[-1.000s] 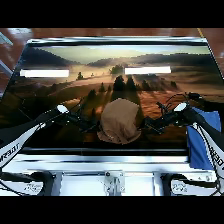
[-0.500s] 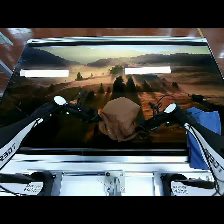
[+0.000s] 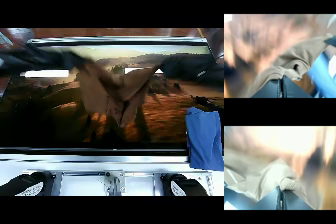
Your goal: Fold the shirts.
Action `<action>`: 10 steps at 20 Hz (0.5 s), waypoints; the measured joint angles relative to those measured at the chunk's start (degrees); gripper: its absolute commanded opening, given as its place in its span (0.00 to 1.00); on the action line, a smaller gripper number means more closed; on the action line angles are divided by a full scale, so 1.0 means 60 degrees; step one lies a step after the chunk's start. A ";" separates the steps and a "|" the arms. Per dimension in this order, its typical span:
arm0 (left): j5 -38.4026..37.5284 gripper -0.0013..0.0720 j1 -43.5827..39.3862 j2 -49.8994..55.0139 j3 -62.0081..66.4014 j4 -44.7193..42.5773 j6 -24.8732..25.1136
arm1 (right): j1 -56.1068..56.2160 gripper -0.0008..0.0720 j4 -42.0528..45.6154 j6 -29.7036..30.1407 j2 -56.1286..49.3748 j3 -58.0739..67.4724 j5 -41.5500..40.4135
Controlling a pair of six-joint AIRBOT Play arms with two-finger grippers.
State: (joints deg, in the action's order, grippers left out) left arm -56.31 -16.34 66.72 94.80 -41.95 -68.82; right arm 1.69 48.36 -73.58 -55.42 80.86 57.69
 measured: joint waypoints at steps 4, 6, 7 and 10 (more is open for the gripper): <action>-0.0073 0.07 0.0084 -0.0765 0.2634 -0.0492 -0.0404 | -0.0022 0.10 0.0022 -0.0412 0.0736 0.2528 -0.0863; -0.0634 0.07 0.0102 -0.0951 0.3169 -0.1206 -0.0907 | -0.0018 0.10 0.0259 -0.0514 0.0852 0.3158 -0.1253; -0.1144 0.07 0.0106 -0.0994 0.3279 -0.1716 -0.1213 | -0.0022 0.10 0.0448 -0.0565 0.0856 0.3340 -0.1472; -0.2787 0.07 0.0109 -0.1067 0.3064 -0.3122 -0.1887 | -0.0018 0.10 0.0696 -0.0703 0.0619 0.3650 -0.1978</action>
State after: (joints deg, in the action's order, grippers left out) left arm -73.03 -15.68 60.31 113.19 -60.69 -80.14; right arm 1.58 52.53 -77.80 -51.70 102.76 45.82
